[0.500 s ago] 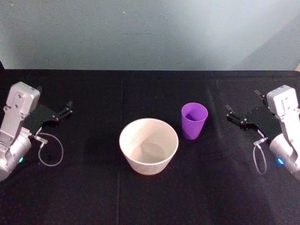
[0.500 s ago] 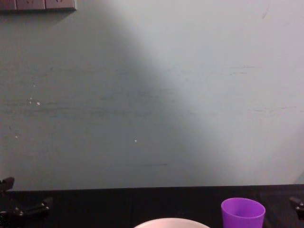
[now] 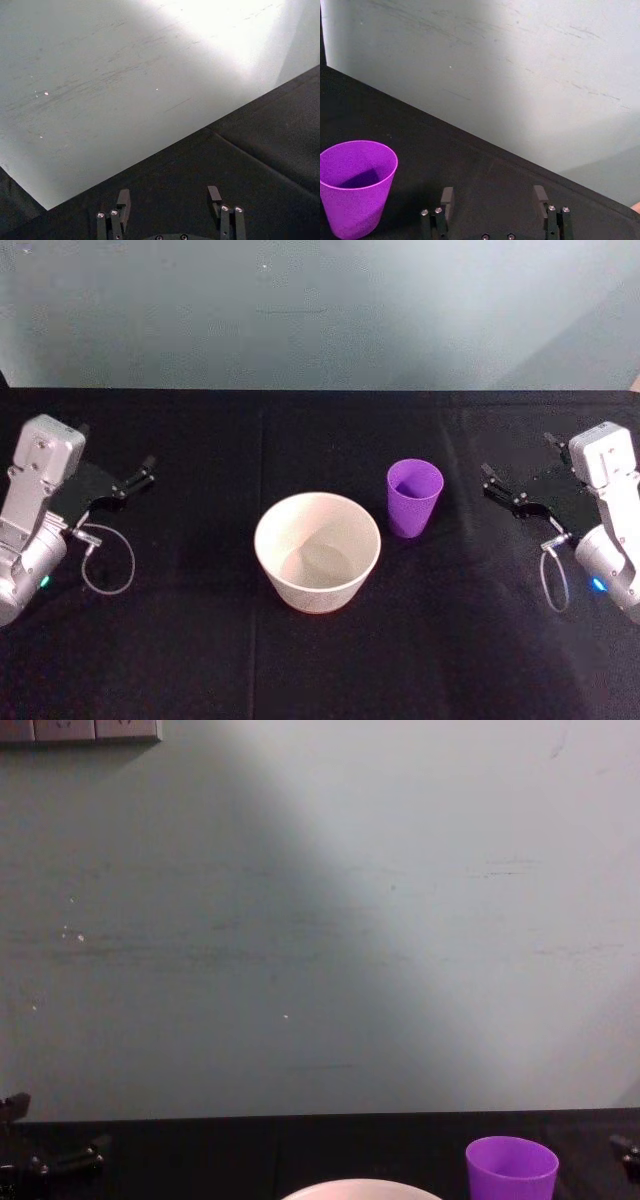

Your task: Pick up the cup and pour the mung beans from the cup into the bowl.

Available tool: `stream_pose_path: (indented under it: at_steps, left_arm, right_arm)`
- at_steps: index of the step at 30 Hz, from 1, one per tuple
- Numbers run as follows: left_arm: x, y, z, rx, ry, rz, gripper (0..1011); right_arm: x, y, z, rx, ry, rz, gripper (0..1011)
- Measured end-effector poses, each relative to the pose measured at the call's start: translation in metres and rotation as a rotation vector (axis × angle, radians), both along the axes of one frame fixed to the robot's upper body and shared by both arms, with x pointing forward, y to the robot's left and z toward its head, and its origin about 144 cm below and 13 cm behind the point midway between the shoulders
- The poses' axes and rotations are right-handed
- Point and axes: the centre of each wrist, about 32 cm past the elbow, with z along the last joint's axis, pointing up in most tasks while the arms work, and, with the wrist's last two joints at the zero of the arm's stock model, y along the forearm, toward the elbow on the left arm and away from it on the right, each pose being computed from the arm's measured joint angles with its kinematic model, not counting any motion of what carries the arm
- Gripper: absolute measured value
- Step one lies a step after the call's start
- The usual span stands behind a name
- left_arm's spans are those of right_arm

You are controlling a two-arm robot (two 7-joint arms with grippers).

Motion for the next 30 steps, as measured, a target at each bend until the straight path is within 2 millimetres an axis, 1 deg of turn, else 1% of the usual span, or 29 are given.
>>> stream_pose_path:
  at_steps: [30]
  left_arm:
    - [0.0000, 0.0000, 0.0000, 0.000, 0.000, 0.000, 1000]
  right_arm:
    - [0.0000, 0.0000, 0.0000, 0.000, 0.000, 0.000, 1004]
